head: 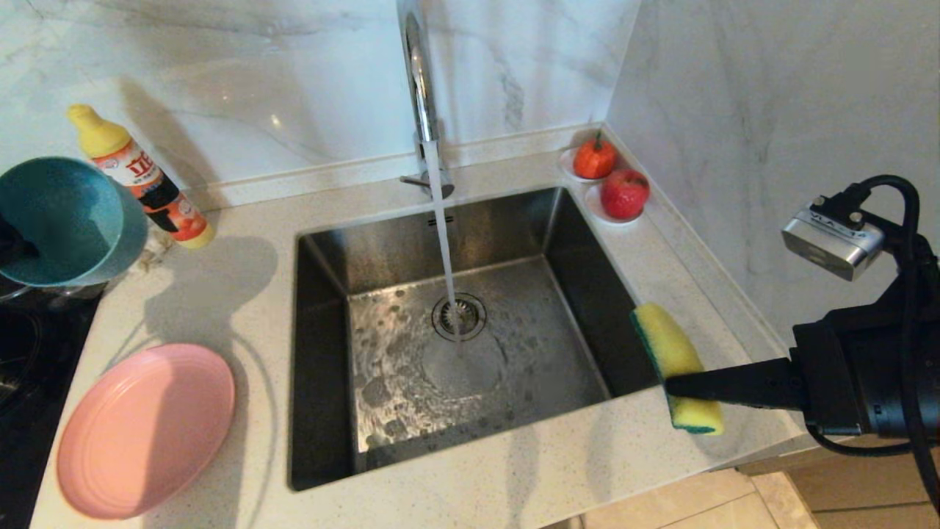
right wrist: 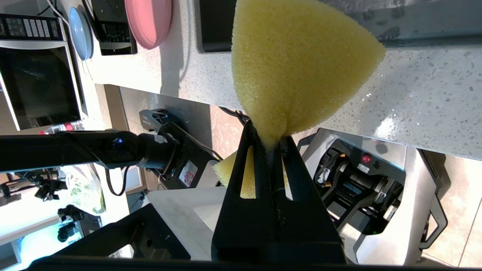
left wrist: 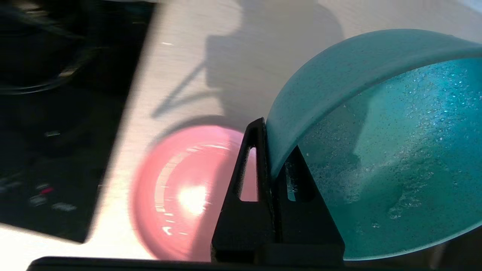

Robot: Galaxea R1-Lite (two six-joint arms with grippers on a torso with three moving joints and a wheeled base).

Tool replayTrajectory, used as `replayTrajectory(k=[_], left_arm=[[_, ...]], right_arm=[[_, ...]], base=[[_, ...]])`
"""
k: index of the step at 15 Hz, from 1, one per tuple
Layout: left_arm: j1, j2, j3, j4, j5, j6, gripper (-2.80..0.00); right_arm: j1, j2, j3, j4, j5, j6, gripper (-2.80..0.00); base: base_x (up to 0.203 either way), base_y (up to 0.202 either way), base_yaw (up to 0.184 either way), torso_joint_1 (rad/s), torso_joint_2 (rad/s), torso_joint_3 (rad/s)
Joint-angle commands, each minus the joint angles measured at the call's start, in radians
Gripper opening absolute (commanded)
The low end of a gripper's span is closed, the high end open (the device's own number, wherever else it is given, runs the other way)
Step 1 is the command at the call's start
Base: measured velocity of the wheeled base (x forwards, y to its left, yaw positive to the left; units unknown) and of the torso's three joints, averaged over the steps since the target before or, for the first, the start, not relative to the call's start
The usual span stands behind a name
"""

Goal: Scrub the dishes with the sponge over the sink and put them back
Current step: Place the bowl on the table

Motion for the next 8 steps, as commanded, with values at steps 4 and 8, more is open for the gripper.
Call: replayTrajectory(k=[4, 8], left_arm=[[0.209, 0.086, 0.007, -0.003, -0.01, 0.0, -2.8], [0.342, 0.2, 0.009, -0.029, -0.013, 0.01, -2.8]], right_arm=[[-0.024, 0.022, 0.004, 0.002, 0.002, -0.017, -2.8], [-0.029, 0.051, 0.005, 0.002, 0.002, -0.017, -2.8]], base=[[0.0, 0.0, 0.0, 0.0, 0.0, 0.0], [0.0, 0.0, 0.0, 0.0, 0.0, 0.0]])
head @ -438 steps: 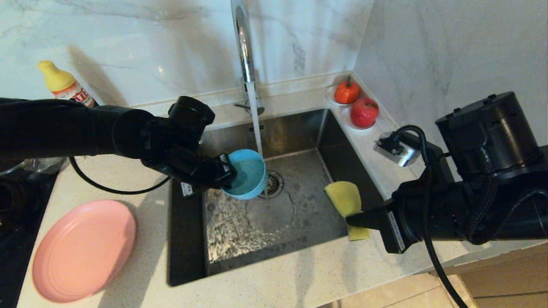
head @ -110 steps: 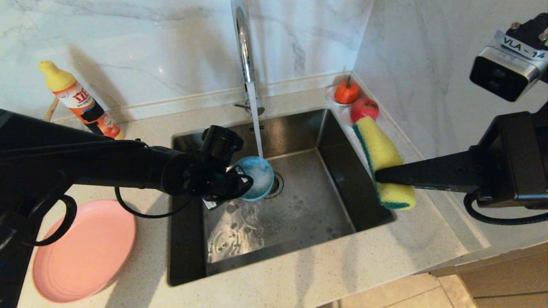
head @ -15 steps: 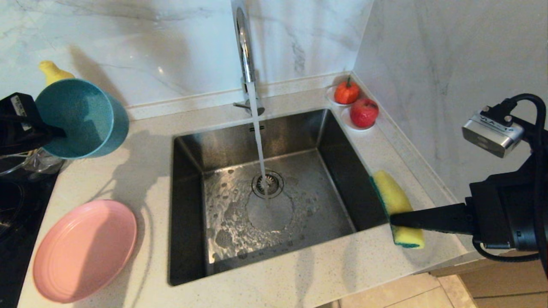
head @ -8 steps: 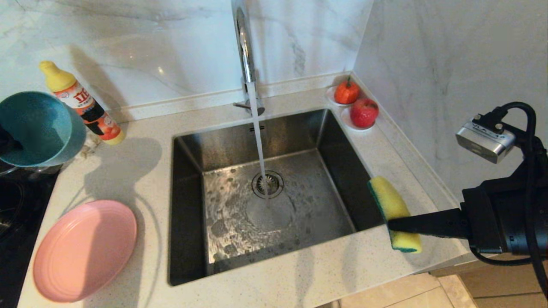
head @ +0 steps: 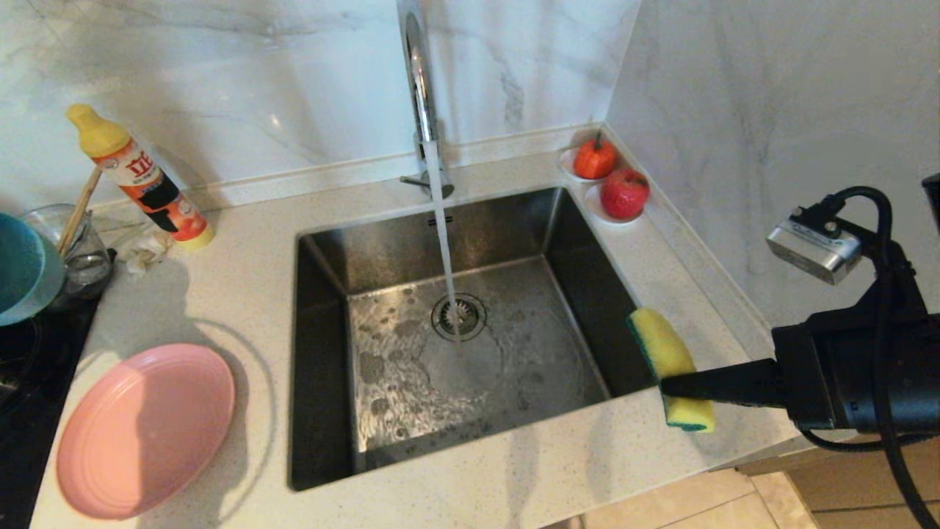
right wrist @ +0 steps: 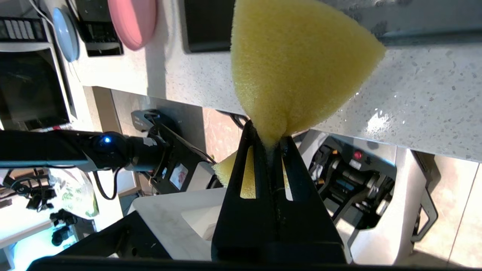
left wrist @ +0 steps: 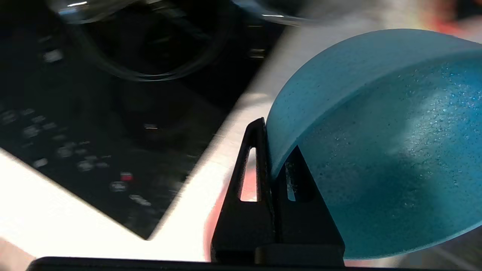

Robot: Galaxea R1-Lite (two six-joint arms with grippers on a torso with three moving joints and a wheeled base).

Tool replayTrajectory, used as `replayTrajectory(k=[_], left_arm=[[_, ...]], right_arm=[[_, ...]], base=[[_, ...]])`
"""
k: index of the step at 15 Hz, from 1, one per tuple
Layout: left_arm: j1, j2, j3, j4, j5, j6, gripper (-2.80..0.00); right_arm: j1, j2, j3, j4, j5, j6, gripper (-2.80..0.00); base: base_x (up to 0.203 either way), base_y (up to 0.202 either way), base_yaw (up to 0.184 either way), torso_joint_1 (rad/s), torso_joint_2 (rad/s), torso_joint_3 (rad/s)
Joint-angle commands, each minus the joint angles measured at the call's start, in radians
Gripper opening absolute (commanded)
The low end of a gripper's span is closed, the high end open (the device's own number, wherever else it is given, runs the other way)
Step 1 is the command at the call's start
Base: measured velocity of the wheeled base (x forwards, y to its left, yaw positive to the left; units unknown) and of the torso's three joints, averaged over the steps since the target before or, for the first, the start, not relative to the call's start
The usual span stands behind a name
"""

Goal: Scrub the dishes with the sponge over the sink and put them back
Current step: Place the bowl on the table

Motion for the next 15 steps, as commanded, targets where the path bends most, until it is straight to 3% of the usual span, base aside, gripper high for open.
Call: replayTrajectory(k=[1, 4, 8, 15], left_arm=[[0.071, 0.093, 0.0, -0.001, -0.002, 0.003, -2.8], [0.134, 0.176, 0.009, -0.022, -0.001, 0.006, -2.8], [0.185, 0.254, 0.083, -0.143, 0.006, 0.006, -2.8], [0.256, 0.363, 0.103, -0.149, -0.019, 0.007, -2.8]], right_arm=[[-0.001, 0.024, -0.001, 0.002, 0.002, 0.003, -2.8], [-0.013, 0.025, 0.001, 0.002, 0.004, 0.001, -2.8], [-0.027, 0.025, 0.001, 0.002, 0.005, 0.001, -2.8], [-0.028, 0.026, 0.009, 0.002, 0.006, -0.012, -2.8]], base=[[0.0, 0.0, 0.0, 0.0, 0.0, 0.0], [0.0, 0.0, 0.0, 0.0, 0.0, 0.0], [0.0, 0.0, 0.0, 0.0, 0.0, 0.0], [0.0, 0.0, 0.0, 0.0, 0.0, 0.0]])
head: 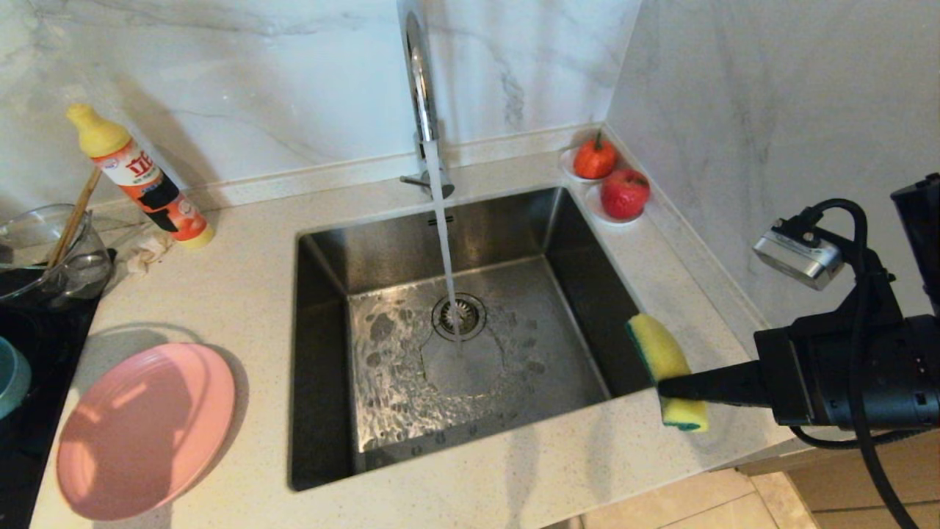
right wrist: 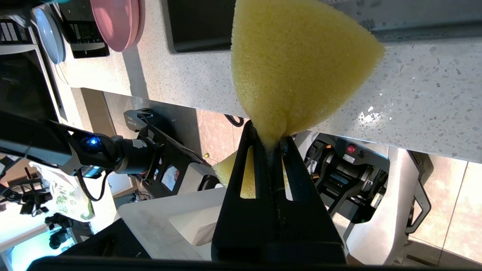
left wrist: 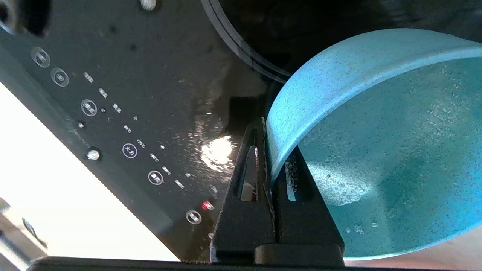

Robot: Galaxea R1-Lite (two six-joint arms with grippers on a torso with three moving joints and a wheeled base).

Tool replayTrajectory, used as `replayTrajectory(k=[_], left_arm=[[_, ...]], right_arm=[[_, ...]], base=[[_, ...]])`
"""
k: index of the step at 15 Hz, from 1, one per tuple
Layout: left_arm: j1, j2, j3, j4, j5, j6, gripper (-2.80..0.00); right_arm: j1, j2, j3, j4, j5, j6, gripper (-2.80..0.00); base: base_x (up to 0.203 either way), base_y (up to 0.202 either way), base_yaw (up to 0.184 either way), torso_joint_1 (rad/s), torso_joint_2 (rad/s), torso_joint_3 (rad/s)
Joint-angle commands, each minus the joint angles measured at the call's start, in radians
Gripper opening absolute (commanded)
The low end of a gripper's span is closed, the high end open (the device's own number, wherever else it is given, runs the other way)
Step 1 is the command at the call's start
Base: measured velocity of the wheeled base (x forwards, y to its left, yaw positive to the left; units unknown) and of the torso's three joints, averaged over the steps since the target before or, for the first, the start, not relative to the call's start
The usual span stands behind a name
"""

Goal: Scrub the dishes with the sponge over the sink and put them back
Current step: Place the bowl on the table

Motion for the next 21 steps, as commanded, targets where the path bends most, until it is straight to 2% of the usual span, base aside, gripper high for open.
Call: replayTrajectory(k=[1, 5, 9, 14, 18, 20, 21], left_arm=[[0.035, 0.081, -0.011, 0.002, -0.037, -0.004, -2.8], [0.066, 0.108, -0.027, 0.01, -0.067, -0.011, -2.8], [0.068, 0.132, -0.05, 0.017, -0.156, -0.018, -2.8], [0.074, 0.147, -0.061, 0.025, -0.162, -0.051, -2.8], [0.086, 0.166, -0.148, 0.136, -0.165, -0.072, -2.8], [0.09, 0.161, -0.149, 0.145, -0.195, -0.073, -2.8], [0.091, 0.166, -0.151, 0.145, -0.197, -0.074, -0.35]], right_arm=[[0.001, 0.0, 0.001, 0.002, 0.003, 0.005, -2.8], [-0.001, 0.006, 0.015, -0.013, 0.007, 0.006, -2.8], [-0.001, 0.006, 0.063, -0.105, 0.008, 0.006, -2.8], [-0.001, 0.006, 0.067, -0.106, 0.008, 0.006, -2.8], [0.0, 0.019, 0.067, -0.106, 0.008, 0.006, -2.8], [-0.001, 0.015, 0.067, -0.106, 0.008, 0.005, -2.8], [0.0, 0.017, 0.067, -0.106, 0.008, 0.006, -2.8]], base=[[0.0, 0.0, 0.0, 0.0, 0.0, 0.0], [0.0, 0.0, 0.0, 0.0, 0.0, 0.0], [0.0, 0.0, 0.0, 0.0, 0.0, 0.0], [0.0, 0.0, 0.0, 0.0, 0.0, 0.0], [0.0, 0.0, 0.0, 0.0, 0.0, 0.0], [0.0, 0.0, 0.0, 0.0, 0.0, 0.0], [0.0, 0.0, 0.0, 0.0, 0.0, 0.0]])
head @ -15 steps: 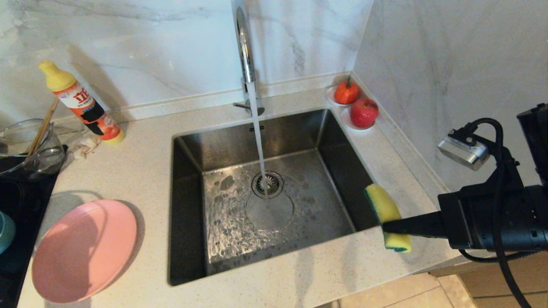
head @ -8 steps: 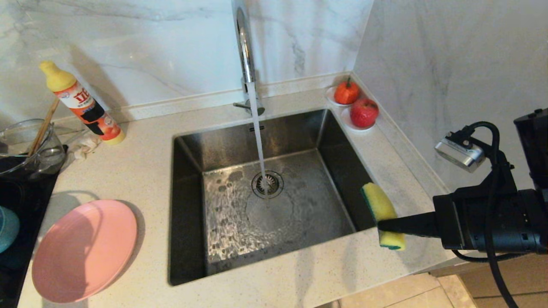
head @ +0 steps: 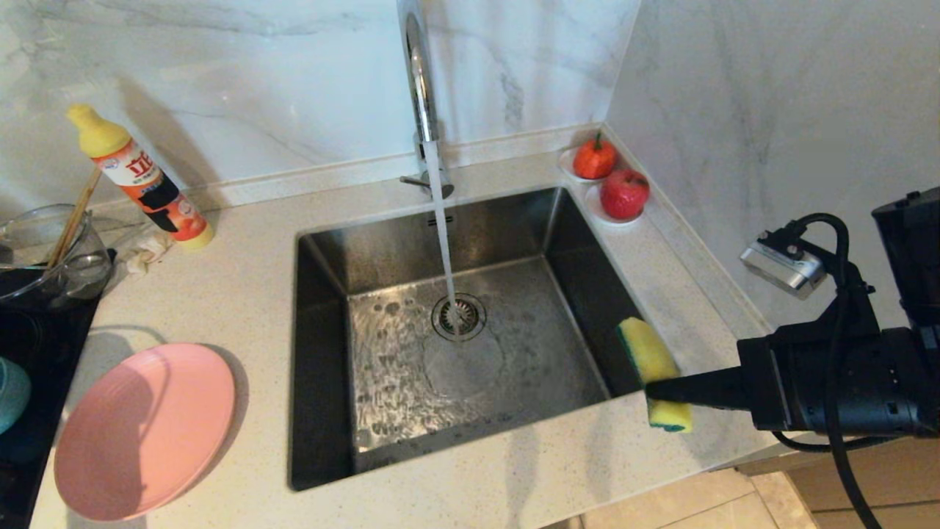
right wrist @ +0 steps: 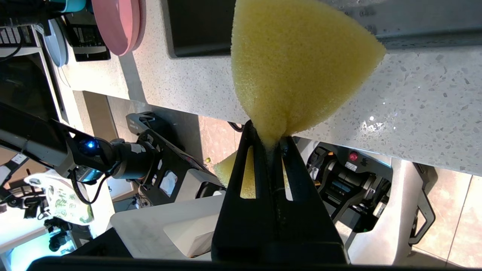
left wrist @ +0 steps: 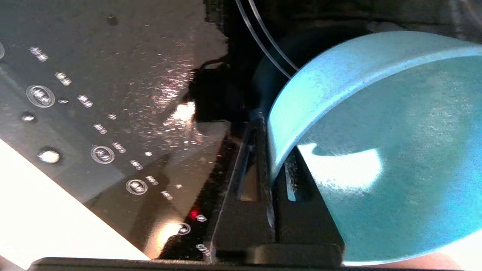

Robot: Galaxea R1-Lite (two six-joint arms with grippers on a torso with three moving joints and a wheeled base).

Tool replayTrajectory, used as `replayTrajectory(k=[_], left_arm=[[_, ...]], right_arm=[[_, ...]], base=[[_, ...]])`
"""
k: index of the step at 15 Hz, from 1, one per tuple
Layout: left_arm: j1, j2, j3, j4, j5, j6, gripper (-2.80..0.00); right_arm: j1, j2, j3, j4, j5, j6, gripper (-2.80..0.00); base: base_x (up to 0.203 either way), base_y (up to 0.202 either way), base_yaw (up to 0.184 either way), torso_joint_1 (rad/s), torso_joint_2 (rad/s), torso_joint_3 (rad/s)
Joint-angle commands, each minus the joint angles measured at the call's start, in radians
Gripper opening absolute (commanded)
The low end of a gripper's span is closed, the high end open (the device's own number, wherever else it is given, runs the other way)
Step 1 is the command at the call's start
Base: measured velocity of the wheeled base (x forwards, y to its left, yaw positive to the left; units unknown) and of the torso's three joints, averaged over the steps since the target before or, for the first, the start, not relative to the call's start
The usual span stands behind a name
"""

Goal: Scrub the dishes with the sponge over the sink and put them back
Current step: Place the bowl on the table

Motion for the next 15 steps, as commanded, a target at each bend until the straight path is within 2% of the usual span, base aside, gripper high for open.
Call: replayTrajectory(k=[1, 8, 14, 15], left_arm=[[0.003, 0.008, -0.005, 0.005, -0.005, -0.003, 0.0], [0.007, -0.072, -0.033, 0.0, -0.024, -0.015, 0.0], [-0.013, -0.295, -0.049, 0.058, -0.139, -0.025, 0.0], [-0.027, -0.33, -0.062, 0.083, -0.159, -0.025, -2.48]], right_arm=[[-0.001, 0.004, 0.0, 0.001, 0.002, 0.004, -2.8], [0.001, 0.004, 0.017, 0.001, 0.004, 0.002, -2.8], [-0.001, 0.001, 0.018, 0.0, 0.003, -0.004, -2.8], [-0.001, -0.005, 0.019, 0.0, 0.003, -0.003, -2.8]], base=[[0.0, 0.0, 0.0, 0.0, 0.0, 0.0], [0.0, 0.0, 0.0, 0.0, 0.0, 0.0], [0.0, 0.0, 0.0, 0.0, 0.0, 0.0], [0.0, 0.0, 0.0, 0.0, 0.0, 0.0]])
